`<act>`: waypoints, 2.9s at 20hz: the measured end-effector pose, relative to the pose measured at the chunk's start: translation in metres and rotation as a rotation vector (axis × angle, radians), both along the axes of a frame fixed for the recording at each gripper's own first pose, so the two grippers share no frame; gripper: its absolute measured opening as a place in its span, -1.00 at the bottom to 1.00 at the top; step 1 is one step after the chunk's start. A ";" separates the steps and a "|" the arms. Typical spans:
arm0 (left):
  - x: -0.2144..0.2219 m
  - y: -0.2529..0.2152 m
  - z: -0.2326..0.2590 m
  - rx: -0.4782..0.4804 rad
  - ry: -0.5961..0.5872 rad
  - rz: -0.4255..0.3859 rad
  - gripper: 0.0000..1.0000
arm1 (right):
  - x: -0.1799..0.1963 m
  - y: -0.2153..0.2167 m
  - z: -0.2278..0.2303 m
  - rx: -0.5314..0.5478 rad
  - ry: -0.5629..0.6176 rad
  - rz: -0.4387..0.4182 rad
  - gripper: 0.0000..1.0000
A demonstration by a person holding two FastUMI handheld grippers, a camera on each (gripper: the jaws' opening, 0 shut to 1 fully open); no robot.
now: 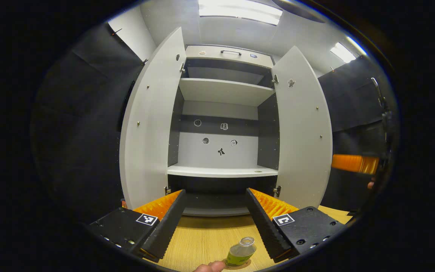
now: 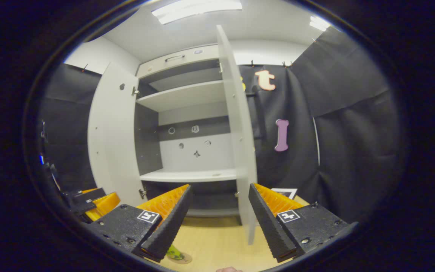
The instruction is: Grasp the bottle in the cabinet with the left hand and place it on the coaster, then close the right door with the right hand and the left door with the left hand.
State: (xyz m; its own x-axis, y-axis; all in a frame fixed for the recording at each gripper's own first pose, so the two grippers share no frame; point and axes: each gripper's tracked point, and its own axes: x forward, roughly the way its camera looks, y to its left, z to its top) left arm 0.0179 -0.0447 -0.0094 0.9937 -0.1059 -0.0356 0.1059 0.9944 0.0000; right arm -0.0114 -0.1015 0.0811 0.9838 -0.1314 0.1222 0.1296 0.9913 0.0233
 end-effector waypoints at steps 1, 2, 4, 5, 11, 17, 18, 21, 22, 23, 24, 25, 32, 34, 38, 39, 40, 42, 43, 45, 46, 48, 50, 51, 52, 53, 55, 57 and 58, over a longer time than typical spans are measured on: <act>-0.001 0.001 -0.003 -0.005 0.012 0.002 0.89 | 0.001 -0.025 0.022 -0.012 -0.030 -0.056 0.96; -0.001 0.002 -0.006 -0.006 0.020 0.006 0.89 | 0.003 -0.049 0.041 -0.026 -0.053 -0.116 0.96; -0.003 0.006 -0.010 0.008 0.032 0.015 0.89 | 0.009 -0.082 0.070 -0.053 -0.075 -0.187 0.96; -0.004 0.009 -0.011 0.015 0.033 0.023 0.90 | 0.016 -0.090 0.082 -0.053 -0.082 -0.200 1.00; -0.009 0.030 -0.016 0.020 0.042 0.076 0.89 | 0.057 -0.101 0.110 -0.026 -0.111 -0.184 0.96; -0.007 0.037 -0.025 0.019 0.065 0.089 0.90 | 0.059 -0.096 0.115 -0.029 -0.126 -0.221 0.96; -0.006 0.037 -0.025 0.018 0.061 0.084 0.90 | 0.059 -0.096 0.113 -0.033 -0.121 -0.228 0.87; -0.001 0.035 -0.020 0.024 0.053 0.071 0.90 | 0.059 -0.089 0.113 -0.045 -0.100 -0.232 0.96; 0.001 0.034 -0.017 0.025 0.043 0.065 0.90 | 0.059 -0.085 0.114 -0.054 -0.101 -0.233 0.96; 0.004 0.034 -0.014 0.024 0.032 0.058 0.89 | 0.058 -0.079 0.114 -0.068 -0.102 -0.230 0.96; 0.004 0.033 -0.012 0.026 0.026 0.051 0.90 | 0.058 -0.072 0.114 -0.079 -0.105 -0.225 0.96; 0.004 0.034 -0.011 0.029 0.022 0.048 0.90 | 0.059 -0.064 0.112 -0.084 -0.104 -0.214 0.96; 0.001 0.046 -0.015 0.033 0.041 0.072 0.90 | 0.080 0.017 0.105 -0.152 -0.072 -0.033 0.96; -0.001 0.054 -0.013 0.047 0.033 0.093 0.90 | 0.095 0.041 0.102 -0.170 -0.075 0.023 0.96; -0.008 0.064 -0.015 0.056 0.044 0.118 0.89 | 0.132 0.080 0.094 -0.175 -0.057 0.117 0.96; -0.010 0.066 -0.016 0.058 0.049 0.124 0.89 | 0.138 0.081 0.093 -0.176 -0.049 0.113 0.96; -0.011 0.068 -0.015 0.059 0.051 0.130 0.90 | 0.141 0.084 0.092 -0.181 -0.042 0.116 0.97; -0.012 0.071 -0.016 0.060 0.055 0.139 0.89 | 0.140 0.088 0.093 -0.182 -0.049 0.124 0.96; -0.012 0.072 -0.016 0.059 0.056 0.141 0.90 | 0.136 0.086 0.094 -0.184 -0.056 0.122 0.96; -0.009 0.072 -0.014 0.055 0.053 0.137 0.90 | 0.124 0.081 0.091 -0.181 -0.058 0.109 0.96; -0.008 0.070 -0.012 0.053 0.050 0.132 0.89 | 0.115 0.078 0.087 -0.172 -0.059 0.102 0.96; -0.004 0.064 -0.011 0.047 0.053 0.118 0.89 | 0.092 0.073 0.072 -0.136 -0.069 0.098 0.96; 0.000 0.058 -0.011 0.036 0.059 0.105 0.90 | 0.070 0.066 0.045 -0.125 -0.063 0.075 0.96; 0.002 0.057 -0.011 0.029 0.058 0.104 0.89 | 0.060 0.061 0.029 -0.132 -0.045 0.053 0.87; 0.005 0.055 -0.012 0.024 0.058 0.097 0.90 | 0.051 0.058 0.010 -0.138 -0.020 0.033 0.96; 0.007 0.052 -0.013 0.025 0.064 0.087 0.90 | 0.043 0.054 -0.009 -0.137 0.003 0.015 0.96; 0.008 0.050 -0.015 0.044 0.070 0.074 0.90 | 0.029 0.054 -0.044 -0.122 0.052 0.004 0.97; 0.009 0.047 -0.013 0.057 0.064 0.060 0.90 | 0.018 0.053 -0.073 -0.102 0.095 -0.005 0.87; 0.009 0.047 -0.012 0.060 0.061 0.054 0.90 | 0.015 0.055 -0.084 -0.092 0.113 -0.007 0.96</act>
State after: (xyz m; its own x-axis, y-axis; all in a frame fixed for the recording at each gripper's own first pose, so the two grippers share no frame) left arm 0.0272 0.0018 -0.0214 0.9938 -0.0479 -0.1005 0.0536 0.9971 0.0546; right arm 0.0038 -0.0467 -0.0033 0.9910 -0.1317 0.0224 0.1332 0.9876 -0.0831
